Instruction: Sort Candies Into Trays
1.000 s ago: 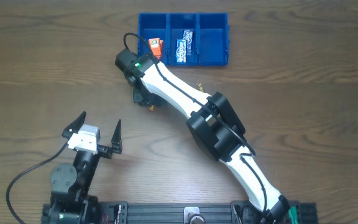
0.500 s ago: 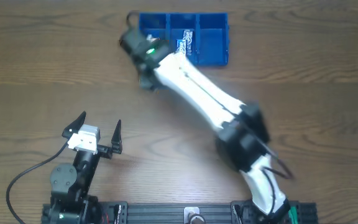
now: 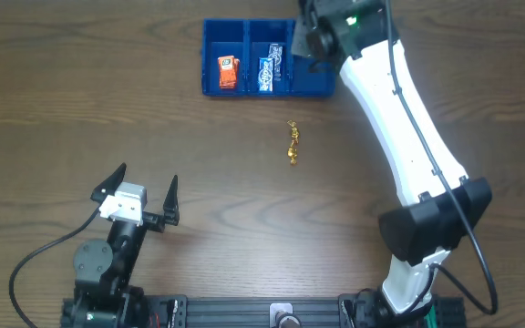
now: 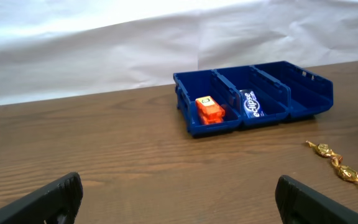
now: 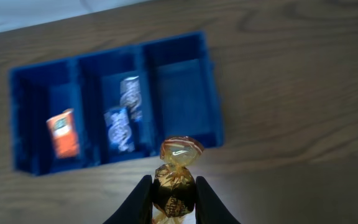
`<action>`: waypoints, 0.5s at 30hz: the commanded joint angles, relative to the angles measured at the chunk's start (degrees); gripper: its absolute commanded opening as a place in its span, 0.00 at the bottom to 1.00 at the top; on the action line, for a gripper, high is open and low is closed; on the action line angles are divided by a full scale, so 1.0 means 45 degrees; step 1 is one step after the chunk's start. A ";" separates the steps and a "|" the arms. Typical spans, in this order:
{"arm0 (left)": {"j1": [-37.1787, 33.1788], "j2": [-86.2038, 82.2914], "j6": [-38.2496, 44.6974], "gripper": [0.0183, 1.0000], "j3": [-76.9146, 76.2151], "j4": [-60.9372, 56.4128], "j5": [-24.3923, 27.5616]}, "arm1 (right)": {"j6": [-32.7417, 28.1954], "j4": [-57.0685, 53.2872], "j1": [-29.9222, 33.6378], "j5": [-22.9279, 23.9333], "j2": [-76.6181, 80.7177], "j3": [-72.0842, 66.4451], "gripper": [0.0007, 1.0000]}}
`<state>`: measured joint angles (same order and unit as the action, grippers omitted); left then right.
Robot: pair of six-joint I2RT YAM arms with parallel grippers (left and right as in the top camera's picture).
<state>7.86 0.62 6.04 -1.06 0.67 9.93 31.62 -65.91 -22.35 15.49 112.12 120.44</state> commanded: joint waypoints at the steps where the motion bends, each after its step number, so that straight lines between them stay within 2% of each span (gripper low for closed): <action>1: -0.0078 -0.0068 0.0073 1.00 0.0175 0.0617 0.0126 | -0.1083 0.0447 0.0379 0.0223 0.0806 -0.0107 0.09; 15: -0.0078 -0.0068 0.0073 1.00 0.0175 0.0617 0.0126 | -0.1137 0.0991 0.0772 -0.0131 0.3045 -0.0107 0.09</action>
<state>7.86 0.62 6.04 -1.08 0.69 9.93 27.42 -62.08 -19.22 15.09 124.20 120.16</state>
